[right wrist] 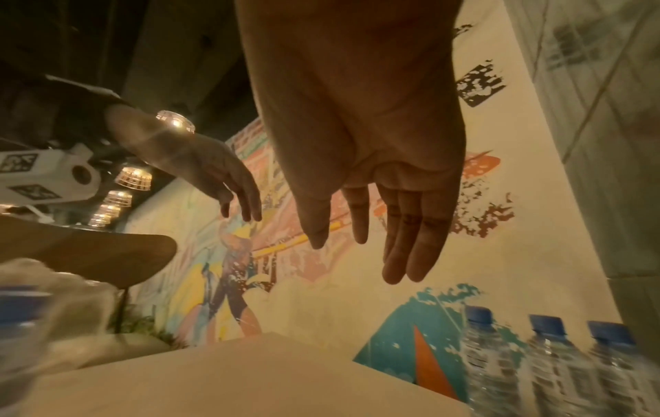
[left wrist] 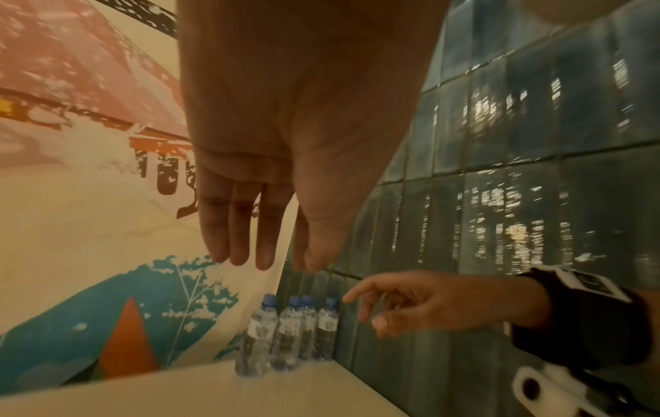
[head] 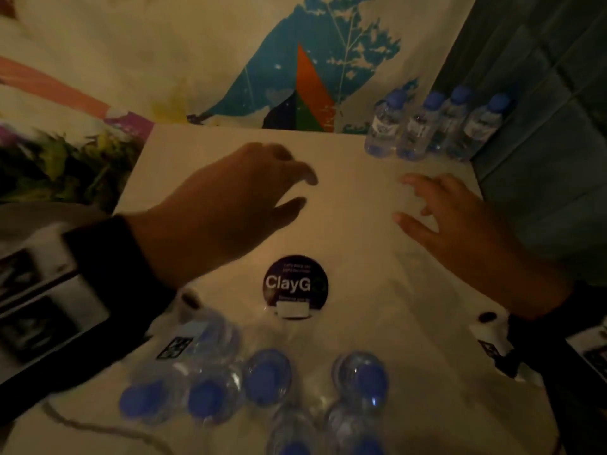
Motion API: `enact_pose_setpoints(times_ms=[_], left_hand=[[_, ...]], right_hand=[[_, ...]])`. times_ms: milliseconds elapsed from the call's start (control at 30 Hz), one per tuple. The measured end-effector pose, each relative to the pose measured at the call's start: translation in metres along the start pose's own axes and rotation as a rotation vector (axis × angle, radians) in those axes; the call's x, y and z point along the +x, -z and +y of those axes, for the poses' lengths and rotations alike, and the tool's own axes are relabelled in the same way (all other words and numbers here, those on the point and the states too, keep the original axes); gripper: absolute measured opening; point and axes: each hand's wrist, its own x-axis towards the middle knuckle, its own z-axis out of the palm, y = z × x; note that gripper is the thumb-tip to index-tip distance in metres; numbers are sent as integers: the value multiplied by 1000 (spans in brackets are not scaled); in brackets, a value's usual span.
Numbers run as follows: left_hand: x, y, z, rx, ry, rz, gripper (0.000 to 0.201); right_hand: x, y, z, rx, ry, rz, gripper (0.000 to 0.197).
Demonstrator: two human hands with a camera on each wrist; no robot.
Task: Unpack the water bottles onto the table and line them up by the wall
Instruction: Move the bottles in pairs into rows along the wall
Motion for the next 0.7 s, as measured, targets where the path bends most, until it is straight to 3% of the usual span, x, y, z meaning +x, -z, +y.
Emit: enact_pose_setpoints(times_ms=[167, 367, 433, 567, 700], left_hand=[[-91, -25, 10, -44, 32, -141, 35], [-145, -84, 26, -133, -1, -295, 41], [-156, -101, 29, -148, -30, -297, 42], [-157, -121, 25, -168, -61, -172, 33], [-147, -130, 18, -134, -59, -175, 29]], right_hand=[[-78, -7, -42, -11, 101, -179, 47], [-136, -46, -61, 1, 139, -423, 48], [-145, -56, -60, -23, 148, -429, 45], [-149, -63, -55, -67, 160, -385, 33], [-145, -63, -55, -68, 174, -346, 30]])
